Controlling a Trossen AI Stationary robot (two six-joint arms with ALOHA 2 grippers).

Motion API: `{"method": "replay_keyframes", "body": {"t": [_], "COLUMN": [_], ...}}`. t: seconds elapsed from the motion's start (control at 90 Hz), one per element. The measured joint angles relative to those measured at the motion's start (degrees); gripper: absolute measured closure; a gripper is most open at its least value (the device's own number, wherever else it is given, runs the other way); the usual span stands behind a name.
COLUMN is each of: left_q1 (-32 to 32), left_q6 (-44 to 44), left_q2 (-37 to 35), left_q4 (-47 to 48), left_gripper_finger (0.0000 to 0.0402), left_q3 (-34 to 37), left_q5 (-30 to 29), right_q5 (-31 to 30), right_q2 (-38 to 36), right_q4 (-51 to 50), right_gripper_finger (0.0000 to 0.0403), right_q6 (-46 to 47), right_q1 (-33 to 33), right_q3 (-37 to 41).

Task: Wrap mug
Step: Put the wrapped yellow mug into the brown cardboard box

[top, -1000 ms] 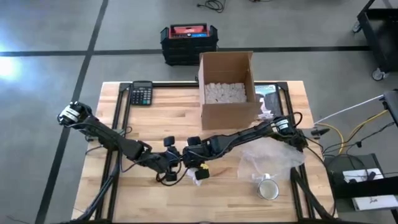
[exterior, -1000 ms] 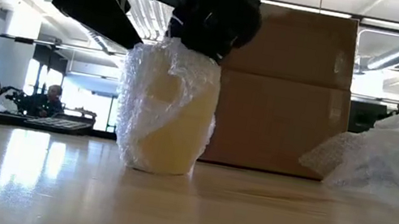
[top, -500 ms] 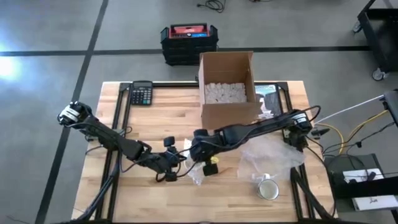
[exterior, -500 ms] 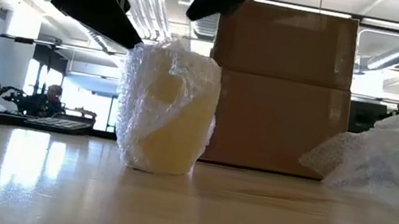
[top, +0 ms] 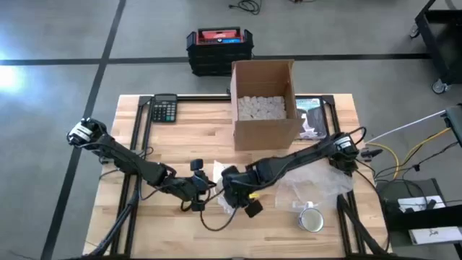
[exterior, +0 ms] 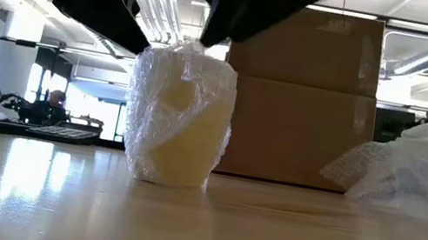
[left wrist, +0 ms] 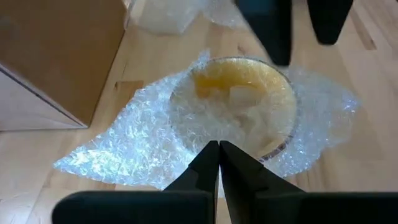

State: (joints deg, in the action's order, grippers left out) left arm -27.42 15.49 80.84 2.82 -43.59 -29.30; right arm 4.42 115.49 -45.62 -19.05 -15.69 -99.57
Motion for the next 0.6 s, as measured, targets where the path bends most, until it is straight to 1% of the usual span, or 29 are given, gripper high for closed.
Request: {"method": "replay_keyframes", "body": {"t": [0.056,0.144,0.3,0.478,0.533,0.6], "left_q1": [0.00,0.00,0.04,0.02,0.02,0.02], "left_q6": [0.00,0.00,0.00,0.02,0.01,0.01], "left_q2": [0.00,0.00,0.00,0.00,0.00,0.00], "left_q4": [-0.01,-0.07,-0.23,-0.23,-0.23,-0.26], "left_gripper_finger": [0.0402,0.0402,0.0402,0.0402,0.0402,0.0402], "left_q3": [0.00,0.00,0.00,0.00,0.00,0.00], "left_q5": [0.00,0.21,0.28,0.31,0.31,0.31], "right_q5": [-1.07,-4.91,-7.18,-7.21,-7.05,-7.04], "right_q2": [0.98,2.37,5.10,7.24,7.27,6.92], "right_q4": [-0.60,-0.64,0.24,2.41,2.66,2.64], "right_gripper_finger": [0.0202,0.0196,0.0207,0.0240,0.0259,0.0291], "right_q6": [0.29,0.84,0.36,-0.02,-0.58,-2.33], "right_q1": [0.09,0.14,0.09,0.07,0.07,0.03], "right_q3": [0.11,0.11,0.07,-0.17,-0.22,-0.24]}}
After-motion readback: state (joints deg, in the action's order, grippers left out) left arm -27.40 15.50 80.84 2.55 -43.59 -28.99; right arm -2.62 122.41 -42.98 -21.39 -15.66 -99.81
